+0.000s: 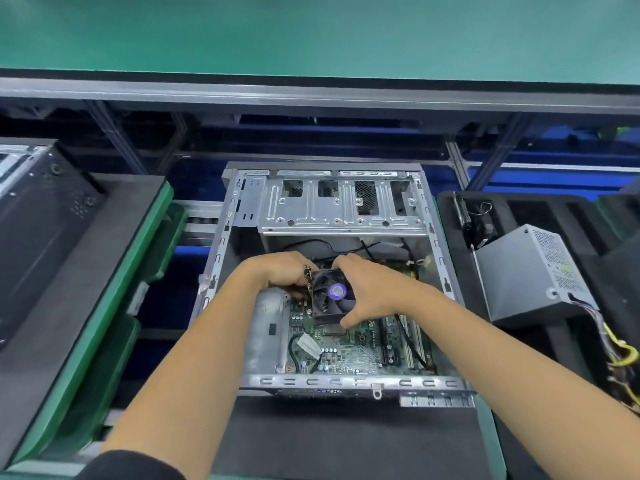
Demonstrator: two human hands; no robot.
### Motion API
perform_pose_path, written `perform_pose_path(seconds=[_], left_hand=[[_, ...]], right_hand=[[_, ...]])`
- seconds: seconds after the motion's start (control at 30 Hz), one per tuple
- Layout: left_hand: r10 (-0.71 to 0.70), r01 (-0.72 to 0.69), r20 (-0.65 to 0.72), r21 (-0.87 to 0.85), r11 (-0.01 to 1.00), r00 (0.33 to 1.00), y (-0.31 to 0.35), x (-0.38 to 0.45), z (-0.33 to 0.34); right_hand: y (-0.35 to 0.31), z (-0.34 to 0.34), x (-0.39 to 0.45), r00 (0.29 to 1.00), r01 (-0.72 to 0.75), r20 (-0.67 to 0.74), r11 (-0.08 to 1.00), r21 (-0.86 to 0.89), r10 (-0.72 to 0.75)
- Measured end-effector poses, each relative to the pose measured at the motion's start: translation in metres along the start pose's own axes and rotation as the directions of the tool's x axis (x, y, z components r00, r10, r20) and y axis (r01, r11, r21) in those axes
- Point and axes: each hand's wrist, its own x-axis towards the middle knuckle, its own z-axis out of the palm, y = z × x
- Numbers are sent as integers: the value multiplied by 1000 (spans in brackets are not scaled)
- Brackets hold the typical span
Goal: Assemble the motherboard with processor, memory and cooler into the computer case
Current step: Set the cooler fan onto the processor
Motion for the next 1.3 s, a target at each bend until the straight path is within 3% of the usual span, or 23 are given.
perform_pose_path(seconds=[0.37, 0.53, 0.7, 0.9, 1.3], left_hand=[[7, 8, -61, 244, 970, 998, -9, 5, -11], [-73, 67, 40, 128, 990, 997, -9, 6, -17], [-147, 135, 45, 202, 970, 988, -9, 6, -20], [-233, 197, 91, 297, 934, 968, -13, 8, -20], [-237, 181, 116, 364, 914, 965, -21, 17, -20]], right_hand=[[9, 0, -4, 998, -56, 43, 998, -15, 56], [0, 7, -2, 999, -11, 46, 996, -89, 15], [-4, 10, -1, 1000, 15, 10, 981, -191, -14], [-6, 9, -1, 997, 46, 77, 981, -188, -32], [-13, 10, 1, 990, 66, 138, 958, -279, -28]])
